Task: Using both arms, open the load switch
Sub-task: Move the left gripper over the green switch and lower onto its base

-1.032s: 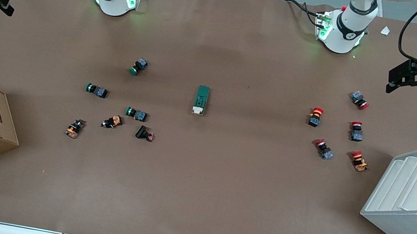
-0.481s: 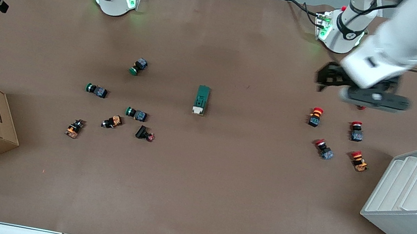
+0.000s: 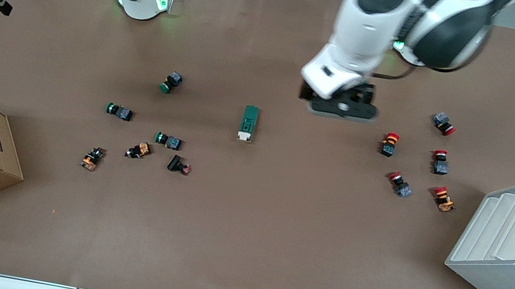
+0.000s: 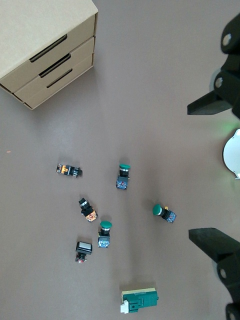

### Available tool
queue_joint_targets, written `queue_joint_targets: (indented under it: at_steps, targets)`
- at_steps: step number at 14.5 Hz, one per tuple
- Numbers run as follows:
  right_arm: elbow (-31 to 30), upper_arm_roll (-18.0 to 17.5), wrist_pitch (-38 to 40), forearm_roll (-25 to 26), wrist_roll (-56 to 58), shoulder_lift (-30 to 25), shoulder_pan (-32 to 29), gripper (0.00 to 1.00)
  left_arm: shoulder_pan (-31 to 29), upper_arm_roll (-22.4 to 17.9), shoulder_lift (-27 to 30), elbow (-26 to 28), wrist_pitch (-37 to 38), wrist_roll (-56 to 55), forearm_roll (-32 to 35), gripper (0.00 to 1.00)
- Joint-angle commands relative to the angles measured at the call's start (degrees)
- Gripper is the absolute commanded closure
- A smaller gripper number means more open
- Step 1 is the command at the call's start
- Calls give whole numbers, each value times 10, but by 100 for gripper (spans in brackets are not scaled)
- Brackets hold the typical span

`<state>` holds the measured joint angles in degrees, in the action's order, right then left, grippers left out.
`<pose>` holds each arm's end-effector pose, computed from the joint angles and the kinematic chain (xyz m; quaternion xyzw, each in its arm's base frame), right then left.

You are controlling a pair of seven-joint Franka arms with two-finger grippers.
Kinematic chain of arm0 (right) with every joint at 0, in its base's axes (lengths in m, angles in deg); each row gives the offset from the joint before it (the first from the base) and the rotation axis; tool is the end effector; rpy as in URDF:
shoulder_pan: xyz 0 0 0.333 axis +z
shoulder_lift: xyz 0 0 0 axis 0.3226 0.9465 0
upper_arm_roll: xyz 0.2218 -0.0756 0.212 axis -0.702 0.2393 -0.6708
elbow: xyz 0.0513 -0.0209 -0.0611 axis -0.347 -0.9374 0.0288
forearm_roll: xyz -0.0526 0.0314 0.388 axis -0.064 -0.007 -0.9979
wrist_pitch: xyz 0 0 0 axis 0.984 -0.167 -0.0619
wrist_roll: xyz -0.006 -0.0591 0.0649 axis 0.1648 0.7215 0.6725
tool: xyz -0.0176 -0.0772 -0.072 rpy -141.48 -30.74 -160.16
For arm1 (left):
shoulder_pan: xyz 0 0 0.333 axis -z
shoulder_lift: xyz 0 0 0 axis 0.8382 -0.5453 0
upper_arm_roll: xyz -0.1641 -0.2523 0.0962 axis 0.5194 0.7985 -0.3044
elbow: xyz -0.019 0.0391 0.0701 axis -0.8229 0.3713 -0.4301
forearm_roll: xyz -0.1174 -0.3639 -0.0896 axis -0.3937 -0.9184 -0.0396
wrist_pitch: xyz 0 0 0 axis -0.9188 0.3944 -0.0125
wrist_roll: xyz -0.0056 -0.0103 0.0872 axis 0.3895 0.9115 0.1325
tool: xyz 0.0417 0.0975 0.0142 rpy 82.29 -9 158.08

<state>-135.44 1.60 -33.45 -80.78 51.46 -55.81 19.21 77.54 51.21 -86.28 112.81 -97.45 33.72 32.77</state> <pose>0.4907 -0.0291 0.6750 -0.9992 0.0246 0.0246 0.0187 0.4712 -0.4194 0.5050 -0.9998 -0.0029 -0.0097 0.0157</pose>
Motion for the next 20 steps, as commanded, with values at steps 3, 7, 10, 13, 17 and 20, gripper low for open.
queue_joint_targets:
  at_steps: [3, 7, 10, 13, 17, 20]
  targets:
    - [-19, 0, -4, -8, 5, -18, 1, 0, 78, -1, -8, 84, -134, -117, 69, 2]
    - [-18, 0, -4, -8, 5, -18, 1, 0, 156, -1, -58, 107, -173, -253, 169, 2]
    - [-18, 0, -5, -8, 5, -17, 2, 0, 203, -1, -109, 108, -196, -370, 266, 2]
    - [-18, 0, -5, -8, 5, -16, 2, 0, 240, 0, -159, 109, -205, -500, 404, 2]
    - [-18, 0, -6, -8, 5, -16, 3, 0, 277, 0, -219, 117, -205, -668, 586, 2]
    - [-17, 0, -7, -8, 5, -16, 3, 0, 292, -1, -251, 136, -204, -762, 698, 2]
